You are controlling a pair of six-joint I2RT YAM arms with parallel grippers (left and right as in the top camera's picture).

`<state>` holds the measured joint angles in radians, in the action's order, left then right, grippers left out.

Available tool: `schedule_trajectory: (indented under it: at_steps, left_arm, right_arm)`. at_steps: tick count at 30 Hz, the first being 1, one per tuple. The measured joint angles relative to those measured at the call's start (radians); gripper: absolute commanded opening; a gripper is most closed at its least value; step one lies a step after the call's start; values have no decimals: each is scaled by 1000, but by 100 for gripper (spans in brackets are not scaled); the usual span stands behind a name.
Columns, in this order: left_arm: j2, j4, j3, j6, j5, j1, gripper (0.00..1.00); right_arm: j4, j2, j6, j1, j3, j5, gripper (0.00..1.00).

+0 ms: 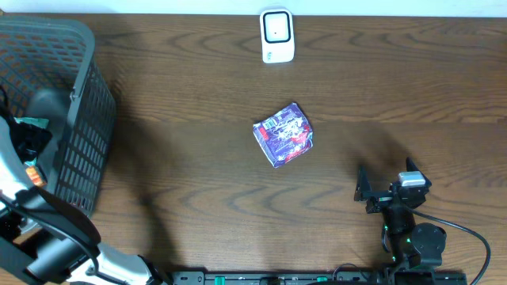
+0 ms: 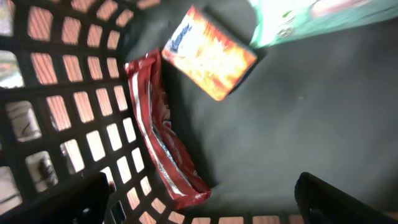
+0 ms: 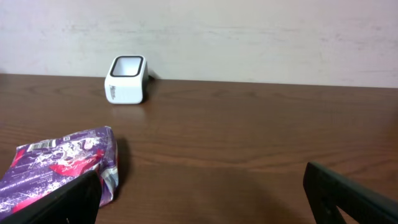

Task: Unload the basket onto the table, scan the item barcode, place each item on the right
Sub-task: 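Return the left gripper into the grey basket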

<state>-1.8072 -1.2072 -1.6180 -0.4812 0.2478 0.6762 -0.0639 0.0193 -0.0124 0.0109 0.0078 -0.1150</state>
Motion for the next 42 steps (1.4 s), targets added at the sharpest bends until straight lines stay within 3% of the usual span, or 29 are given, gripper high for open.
schedule_trajectory:
  at_steps: [18,30,37,39,42]
  left_arm:
    - [-131,7,143,-228,43,0,95]
    - [-134,98,217,-259,43,0,93]
    - [-134,159,274,-269,43,14,79]
    - [-134,166,284,-269,43,24,65]
    - [-135,172,290,-269,45,41,36]
  right_arm:
    - [0,0,0,0,0,0,99]
    - [0,0,0,0,0,0,99]
    - [0,0,0,0,0,0,99]
    - [0,0,0,0,0,0,99]
    - [0,0,0,0,0,0,99]
